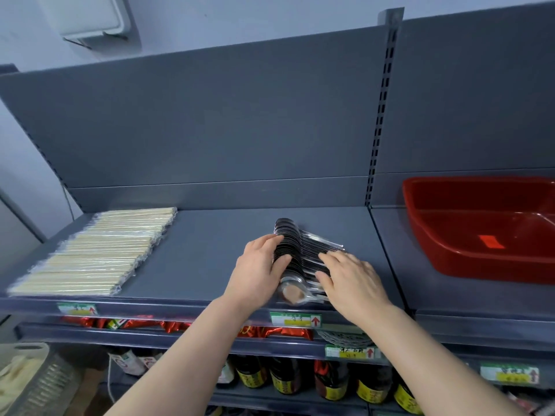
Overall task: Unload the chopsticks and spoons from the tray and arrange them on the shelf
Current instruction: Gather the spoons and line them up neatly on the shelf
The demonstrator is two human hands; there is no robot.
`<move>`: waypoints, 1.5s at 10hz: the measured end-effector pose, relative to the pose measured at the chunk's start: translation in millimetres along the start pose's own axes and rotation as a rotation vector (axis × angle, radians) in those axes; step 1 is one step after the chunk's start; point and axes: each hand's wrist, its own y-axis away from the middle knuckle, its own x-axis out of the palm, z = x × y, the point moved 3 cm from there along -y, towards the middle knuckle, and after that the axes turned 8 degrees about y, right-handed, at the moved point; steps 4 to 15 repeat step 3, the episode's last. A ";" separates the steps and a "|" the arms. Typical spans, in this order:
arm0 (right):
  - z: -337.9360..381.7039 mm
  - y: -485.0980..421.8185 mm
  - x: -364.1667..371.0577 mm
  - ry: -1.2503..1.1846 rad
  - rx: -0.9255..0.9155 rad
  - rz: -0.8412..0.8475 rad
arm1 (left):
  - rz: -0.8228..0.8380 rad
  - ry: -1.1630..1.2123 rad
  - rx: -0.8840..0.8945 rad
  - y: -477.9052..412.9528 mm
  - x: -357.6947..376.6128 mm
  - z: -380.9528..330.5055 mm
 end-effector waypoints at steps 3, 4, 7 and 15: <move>31.2 20.5 -20.8 0.008 -0.015 -0.153 | -0.190 -0.055 0.041 32.2 -31.2 -0.9; 31.2 20.5 -20.8 0.008 -0.015 -0.153 | -0.190 -0.055 0.041 32.2 -31.2 -0.9; 31.2 20.5 -20.8 0.008 -0.015 -0.153 | -0.190 -0.055 0.041 32.2 -31.2 -0.9; 31.2 20.5 -20.8 0.008 -0.015 -0.153 | -0.190 -0.055 0.041 32.2 -31.2 -0.9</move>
